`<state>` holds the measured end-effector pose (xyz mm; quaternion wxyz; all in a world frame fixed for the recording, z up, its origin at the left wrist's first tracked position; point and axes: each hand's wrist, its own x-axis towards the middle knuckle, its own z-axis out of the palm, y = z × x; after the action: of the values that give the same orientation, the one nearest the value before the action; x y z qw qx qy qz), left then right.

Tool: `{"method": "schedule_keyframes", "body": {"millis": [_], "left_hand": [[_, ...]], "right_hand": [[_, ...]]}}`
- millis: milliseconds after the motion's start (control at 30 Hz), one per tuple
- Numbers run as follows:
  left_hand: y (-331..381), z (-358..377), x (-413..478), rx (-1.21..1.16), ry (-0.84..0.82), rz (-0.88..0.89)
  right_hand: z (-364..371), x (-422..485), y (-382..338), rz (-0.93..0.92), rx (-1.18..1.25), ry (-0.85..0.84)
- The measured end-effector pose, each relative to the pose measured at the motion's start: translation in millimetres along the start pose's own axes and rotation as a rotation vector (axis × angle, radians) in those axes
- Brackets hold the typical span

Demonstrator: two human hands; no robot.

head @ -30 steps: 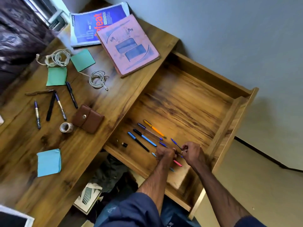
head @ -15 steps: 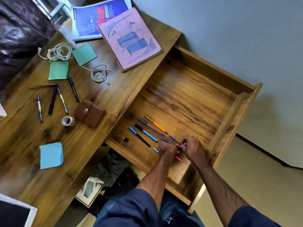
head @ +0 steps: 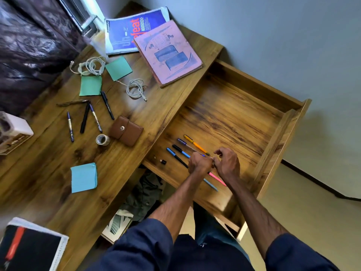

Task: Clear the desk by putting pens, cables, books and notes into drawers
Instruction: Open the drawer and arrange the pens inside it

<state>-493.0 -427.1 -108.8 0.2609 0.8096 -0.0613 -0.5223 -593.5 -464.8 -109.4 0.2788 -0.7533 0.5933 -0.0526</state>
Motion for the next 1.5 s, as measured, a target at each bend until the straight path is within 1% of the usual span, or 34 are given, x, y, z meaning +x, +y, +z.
{"method": "schedule_keyframes", "body": {"millis": [100, 233, 300, 433, 633, 667, 733, 800, 833, 967, 1200, 1433, 1500], "left_hand": [[10, -45, -11, 0.022, 0.011, 0.136], [9, -122, -25, 0.095, 0.086, 0.285], [6, -161, -32, 0.083, 0.133, 0.309], [-6, -242, -40, 0.122, 0.298, 0.369], [-38, -357, -45, 0.049, 0.423, 0.334], [-44, -372, -45, 0.029, 0.437, 0.315], [-54, -398, -45, 0.022, 0.467, 0.271], [-63, -417, -41, -0.011, 0.474, 0.246], [-67, -425, -40, -0.033, 0.472, 0.236], [-72, -447, -30, -0.084, 0.477, 0.209], [-62, -477, -1, -0.154, 0.547, 0.13], [-30, -505, 37, 0.007, 0.653, 0.07], [-20, -508, 48, 0.048, 0.671, 0.053]], "right_hand": [[-3, -3, -37, -0.027, 0.1, 0.06], [-6, -16, -106, -0.15, 0.181, 0.157], [-2, -22, -143, -0.215, 0.223, 0.164], [16, -37, -223, -0.33, 0.274, 0.095], [57, -65, -325, -0.49, 0.293, -0.041], [63, -69, -338, -0.514, 0.285, -0.053], [74, -73, -357, -0.543, 0.221, -0.02], [79, -75, -369, -0.561, 0.168, 0.034], [83, -75, -374, -0.576, 0.154, 0.024], [92, -61, -393, -0.544, 0.081, -0.123], [107, -4, -425, -0.484, 0.062, -0.262], [130, 49, -457, -0.389, 0.053, -0.296], [140, 56, -458, -0.367, 0.043, -0.335]]}}
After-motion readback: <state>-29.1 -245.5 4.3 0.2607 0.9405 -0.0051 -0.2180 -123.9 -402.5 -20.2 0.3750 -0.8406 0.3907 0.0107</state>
